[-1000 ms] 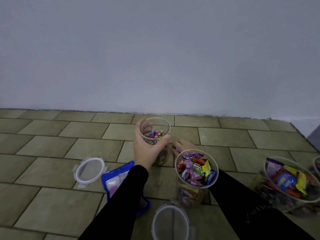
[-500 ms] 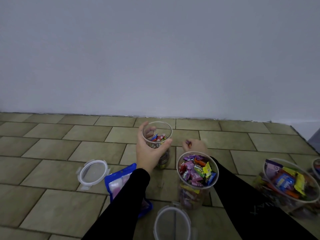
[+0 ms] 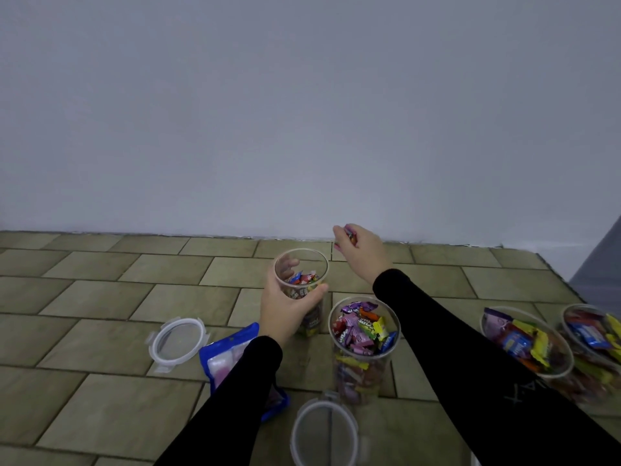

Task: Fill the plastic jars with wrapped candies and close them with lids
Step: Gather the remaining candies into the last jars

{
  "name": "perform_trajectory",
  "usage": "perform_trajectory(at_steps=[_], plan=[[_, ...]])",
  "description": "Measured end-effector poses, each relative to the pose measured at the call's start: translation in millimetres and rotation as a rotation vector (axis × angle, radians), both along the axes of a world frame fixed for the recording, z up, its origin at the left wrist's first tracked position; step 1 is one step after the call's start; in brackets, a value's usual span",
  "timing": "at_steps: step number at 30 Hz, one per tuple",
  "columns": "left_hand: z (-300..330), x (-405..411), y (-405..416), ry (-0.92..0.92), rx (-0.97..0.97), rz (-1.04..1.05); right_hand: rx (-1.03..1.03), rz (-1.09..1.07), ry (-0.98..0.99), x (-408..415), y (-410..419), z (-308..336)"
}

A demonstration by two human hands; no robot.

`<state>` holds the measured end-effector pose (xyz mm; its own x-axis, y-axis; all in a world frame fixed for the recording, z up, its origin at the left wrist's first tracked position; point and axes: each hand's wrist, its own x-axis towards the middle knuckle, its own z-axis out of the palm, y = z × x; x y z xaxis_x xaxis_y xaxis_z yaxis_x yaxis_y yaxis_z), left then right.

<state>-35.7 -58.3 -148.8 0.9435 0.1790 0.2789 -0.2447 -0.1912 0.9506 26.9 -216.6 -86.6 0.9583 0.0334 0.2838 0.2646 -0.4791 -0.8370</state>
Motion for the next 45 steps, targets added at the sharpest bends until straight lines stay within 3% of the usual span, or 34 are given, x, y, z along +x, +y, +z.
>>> perform_trajectory(at_steps=[8,16,21,28,35,45], plan=[[6.5,-6.6,2.2,0.036,0.007,-0.067,-0.223,0.233,-0.097,-16.4,19.3,43.3],[11.3,-13.8,3.7,0.105,0.024,-0.087,-0.785,0.473,-0.164,-34.3,51.5,42.7],[10.8,-17.6,5.7,0.113,0.032,-0.085,-0.745,0.475,-0.114,-38.6,49.1,41.9],[12.5,-17.9,6.2,0.096,0.029,-0.116,-0.481,0.507,-0.097,-40.9,41.2,41.4],[12.0,-15.3,6.5,0.122,0.03,-0.12,-0.375,0.52,0.074,-46.0,49.6,50.0],[11.7,-16.6,7.1,0.096,0.027,-0.128,-0.646,0.469,0.079,-35.6,42.1,57.4]])
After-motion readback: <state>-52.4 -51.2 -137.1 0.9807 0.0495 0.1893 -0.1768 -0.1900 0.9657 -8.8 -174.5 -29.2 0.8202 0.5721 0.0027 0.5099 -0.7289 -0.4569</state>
